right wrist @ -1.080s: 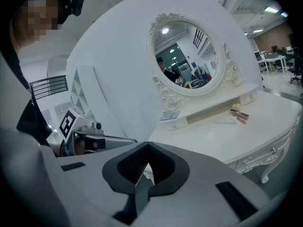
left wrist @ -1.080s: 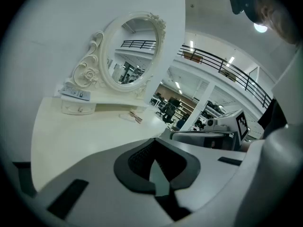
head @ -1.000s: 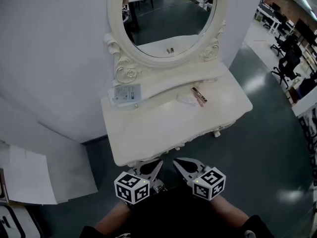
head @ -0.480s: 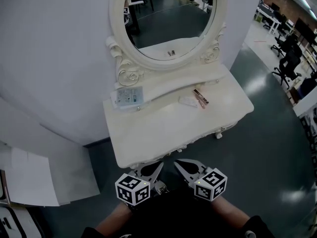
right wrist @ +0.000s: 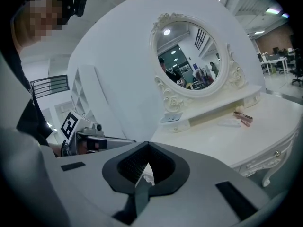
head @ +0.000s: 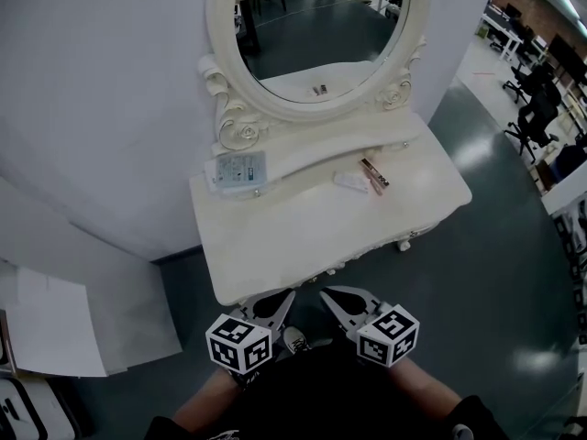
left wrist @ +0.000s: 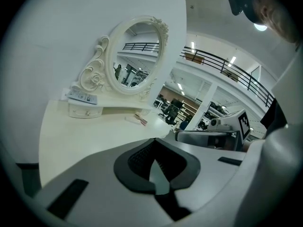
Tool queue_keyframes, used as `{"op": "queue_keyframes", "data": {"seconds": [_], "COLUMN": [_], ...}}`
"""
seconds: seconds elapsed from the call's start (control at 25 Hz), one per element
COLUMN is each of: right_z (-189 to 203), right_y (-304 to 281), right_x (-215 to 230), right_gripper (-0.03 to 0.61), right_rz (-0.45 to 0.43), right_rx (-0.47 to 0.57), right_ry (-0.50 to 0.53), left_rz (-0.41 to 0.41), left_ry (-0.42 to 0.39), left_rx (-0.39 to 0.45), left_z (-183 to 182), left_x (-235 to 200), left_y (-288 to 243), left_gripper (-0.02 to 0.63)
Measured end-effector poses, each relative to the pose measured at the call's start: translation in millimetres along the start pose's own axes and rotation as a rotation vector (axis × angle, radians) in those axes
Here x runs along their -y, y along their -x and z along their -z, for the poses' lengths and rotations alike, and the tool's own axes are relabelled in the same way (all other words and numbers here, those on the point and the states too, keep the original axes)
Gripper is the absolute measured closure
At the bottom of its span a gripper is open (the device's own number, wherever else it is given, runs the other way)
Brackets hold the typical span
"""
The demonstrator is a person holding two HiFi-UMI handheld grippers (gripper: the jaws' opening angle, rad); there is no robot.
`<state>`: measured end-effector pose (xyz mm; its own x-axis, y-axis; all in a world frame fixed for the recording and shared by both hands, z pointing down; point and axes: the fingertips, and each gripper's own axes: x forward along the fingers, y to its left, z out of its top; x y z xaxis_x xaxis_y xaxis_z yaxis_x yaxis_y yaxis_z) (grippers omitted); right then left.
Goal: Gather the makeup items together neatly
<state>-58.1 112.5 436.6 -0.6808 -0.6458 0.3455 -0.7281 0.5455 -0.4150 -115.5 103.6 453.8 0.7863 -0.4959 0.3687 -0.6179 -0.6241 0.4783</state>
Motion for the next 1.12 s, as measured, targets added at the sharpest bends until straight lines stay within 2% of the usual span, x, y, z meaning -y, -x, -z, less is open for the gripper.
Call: {"op": "queue_keyframes", "data": {"seconds": [0.44,0.76,1.12], "right_z": [-35,-61,-70], "right_y": [6,-5,-16], "right_x": [67,134,213], "right_gripper": [0.549,0.549,0.549], "right_rz": [0.062,0.098,0.132], "right_rx": [0.016,-0.015,-0.074], "right_ry": [0.002,0.053,0.066], "left_rz": [-0.030,-0.079,-0.111], "left_ry": [0.007,0.018,0.052], "left_rx": [0.022,0.025,0.011], "left_z": [-26,-41,-50], "left_x": [-9,-22,-30], "left_y": [-38,-79,-131], "left_gripper": [0.604,0.604,0.604]}}
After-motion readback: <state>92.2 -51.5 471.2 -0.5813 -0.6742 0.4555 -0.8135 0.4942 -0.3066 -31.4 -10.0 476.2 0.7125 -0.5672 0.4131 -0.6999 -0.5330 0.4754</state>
